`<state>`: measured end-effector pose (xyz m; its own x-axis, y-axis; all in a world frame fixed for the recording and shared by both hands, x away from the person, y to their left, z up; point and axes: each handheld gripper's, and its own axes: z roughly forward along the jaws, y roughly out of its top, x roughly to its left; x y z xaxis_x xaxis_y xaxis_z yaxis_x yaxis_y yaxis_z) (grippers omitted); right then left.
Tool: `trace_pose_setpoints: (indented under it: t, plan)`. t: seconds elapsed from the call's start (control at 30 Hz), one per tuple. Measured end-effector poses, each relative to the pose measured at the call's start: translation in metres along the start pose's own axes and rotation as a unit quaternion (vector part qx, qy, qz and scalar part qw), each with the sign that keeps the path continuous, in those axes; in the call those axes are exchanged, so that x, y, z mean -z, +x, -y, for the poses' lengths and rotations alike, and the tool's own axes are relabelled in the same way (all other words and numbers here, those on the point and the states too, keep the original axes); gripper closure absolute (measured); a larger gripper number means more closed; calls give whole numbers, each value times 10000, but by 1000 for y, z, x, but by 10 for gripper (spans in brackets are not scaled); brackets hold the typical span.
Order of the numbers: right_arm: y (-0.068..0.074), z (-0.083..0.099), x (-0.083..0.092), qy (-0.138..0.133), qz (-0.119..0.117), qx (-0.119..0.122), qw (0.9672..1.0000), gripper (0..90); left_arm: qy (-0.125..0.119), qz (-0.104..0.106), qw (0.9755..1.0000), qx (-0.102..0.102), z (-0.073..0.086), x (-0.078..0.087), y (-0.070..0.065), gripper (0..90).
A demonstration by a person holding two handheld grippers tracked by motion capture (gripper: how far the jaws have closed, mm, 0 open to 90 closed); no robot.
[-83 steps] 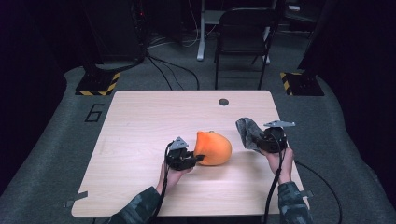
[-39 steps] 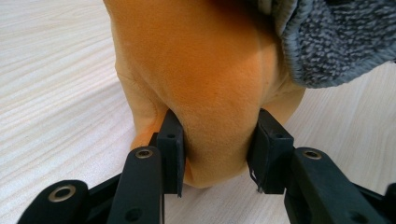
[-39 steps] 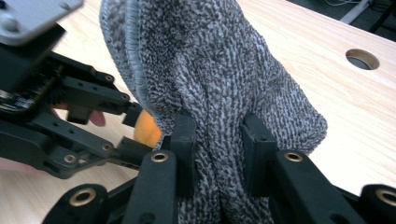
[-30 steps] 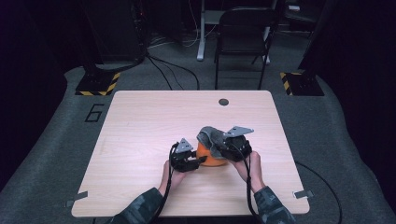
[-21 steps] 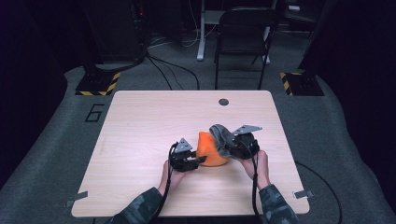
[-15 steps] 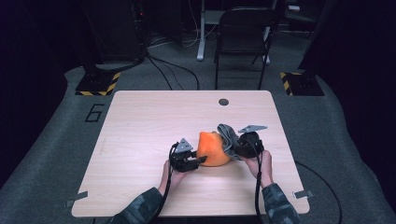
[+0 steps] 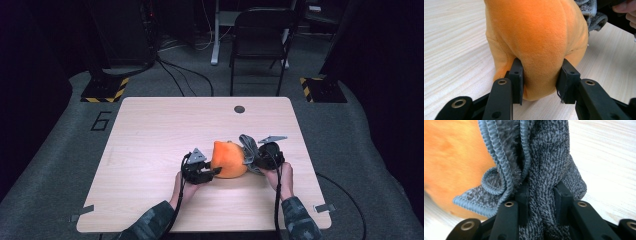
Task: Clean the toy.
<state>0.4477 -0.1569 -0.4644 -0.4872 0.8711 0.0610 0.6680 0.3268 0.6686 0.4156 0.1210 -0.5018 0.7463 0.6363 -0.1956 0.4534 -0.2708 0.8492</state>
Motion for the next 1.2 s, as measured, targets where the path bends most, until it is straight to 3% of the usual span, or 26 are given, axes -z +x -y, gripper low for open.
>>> trace_pose_setpoints:
  t: [0.13, 0.2, 0.23, 0.27, 0.3, 0.53, 0.73, 0.87, 0.97, 1.1, 1.13, 1.17, 1.2]
  plan:
    - [-4, 2, -4, 93, 64, -25, 9999, 694, -12, 9, 10000, 15, 0, 0, 0, 620]
    - [-7, 6, -10, 240, 172, -8, 9996, 694, -16, 4, 10000, 15, 0, 0, 1, 621]
    - [-11, 10, -18, 445, 276, 2, 9986, 695, -10, 9, 10000, 28, 1, 1, 2, 621]
    - [-11, 10, -18, 445, 276, 2, 9986, 695, -10, 9, 10000, 28, 1, 1, 2, 621]
    - [-15, 15, -27, 647, 321, -44, 9974, 695, -4, 13, 10000, 87, 1, 1, 2, 621]
    - [-17, 14, -25, 650, 296, -110, 9974, 714, 1, 10, 10000, 69, 1, 1, 2, 621]
    - [-31, 7, 3, 88, 126, -432, 9989, 731, -4, 1, 10000, 17, 1, 1, 3, 622]
    - [-29, 0, 20, -216, -30, -414, 9989, 732, -23, -1, 10000, 19, 1, 0, 3, 622]
    - [-16, -11, 40, -577, -235, -266, 9977, 731, -24, -4, 10000, 16, 1, 0, 3, 622]
    - [0, -20, 53, -823, -427, -133, 9956, 731, -14, -10, 10000, 32, 1, 0, 3, 622]
    - [7, -23, 57, -907, -485, -90, 9947, 731, -19, -8, 10000, 36, 1, 0, 3, 622]
    - [20, -28, 65, -1087, -679, 16, 9918, 730, 0, -9, 10000, 6, 1, 0, 3, 622]
    - [20, -28, 65, -1087, -679, 16, 9918, 730, 0, -9, 10000, 6, 1, 0, 3, 622]
